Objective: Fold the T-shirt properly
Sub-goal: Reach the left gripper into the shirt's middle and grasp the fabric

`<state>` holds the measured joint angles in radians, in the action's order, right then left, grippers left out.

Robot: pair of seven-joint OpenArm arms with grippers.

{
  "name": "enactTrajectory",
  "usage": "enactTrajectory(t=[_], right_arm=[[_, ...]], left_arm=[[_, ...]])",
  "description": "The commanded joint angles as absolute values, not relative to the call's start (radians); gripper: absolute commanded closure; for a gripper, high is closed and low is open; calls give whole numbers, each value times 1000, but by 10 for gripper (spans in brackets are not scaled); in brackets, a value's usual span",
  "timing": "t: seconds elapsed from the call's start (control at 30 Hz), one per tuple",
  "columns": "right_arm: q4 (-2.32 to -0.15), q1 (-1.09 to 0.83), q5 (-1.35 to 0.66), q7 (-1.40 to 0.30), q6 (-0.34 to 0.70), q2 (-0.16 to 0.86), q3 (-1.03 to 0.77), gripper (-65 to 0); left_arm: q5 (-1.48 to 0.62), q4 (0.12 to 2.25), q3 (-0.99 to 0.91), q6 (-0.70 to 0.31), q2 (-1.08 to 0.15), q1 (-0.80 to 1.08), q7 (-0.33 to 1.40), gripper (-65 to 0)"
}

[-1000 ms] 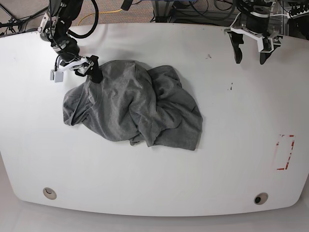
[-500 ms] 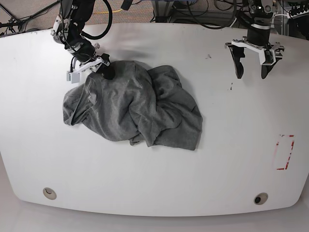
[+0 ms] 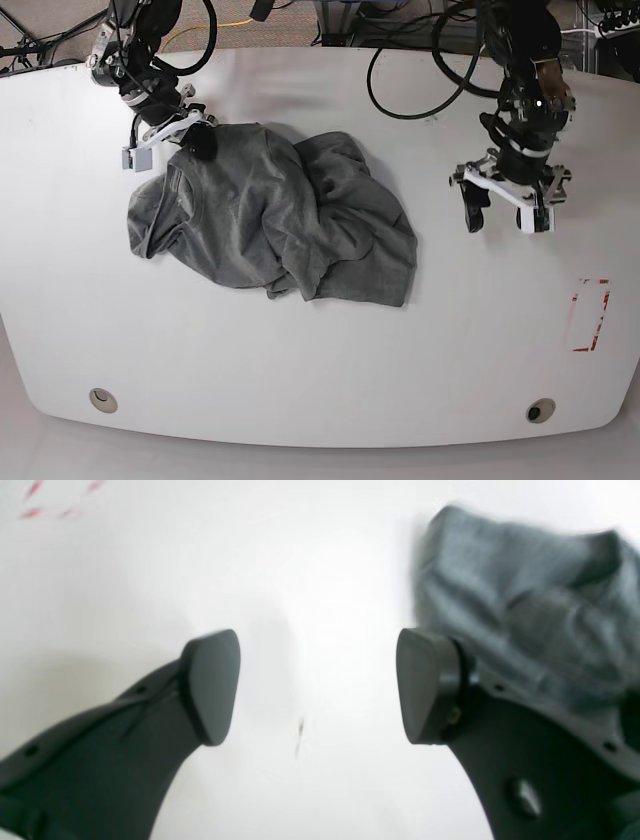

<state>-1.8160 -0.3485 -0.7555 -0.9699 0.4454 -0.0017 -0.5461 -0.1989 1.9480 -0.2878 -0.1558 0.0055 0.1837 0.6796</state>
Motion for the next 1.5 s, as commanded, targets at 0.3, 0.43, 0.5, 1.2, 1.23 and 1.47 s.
enactTrajectory(t=[0.3, 0.43, 0.5, 1.2, 1.23, 1.47], right_arm=[[-2018, -401, -783, -951, 463, 90, -553, 0], [-2018, -438, -785, -944, 466, 137, -555, 0], [-2018, -438, -785, -943, 476, 166, -555, 0], [-2011, -389, -774, -947, 504, 185, -549, 0], [-2011, -384, -774, -947, 504, 185, -549, 0], [-1956, -344, -774, -947, 501, 189, -549, 0]], left_arm=[[-202, 1649, -269, -157, 82, -134, 794, -453], [-202, 1560, -245, -220, 82, -166, 791, -453], [-202, 1506, -231, -263, 82, -191, 779, -453], [-200, 1144, -42, -352, 110, -254, 605, -425], [-197, 1133, -36, -355, 110, -254, 596, -381], [-196, 1121, -38, -349, 77, -254, 539, 0]])
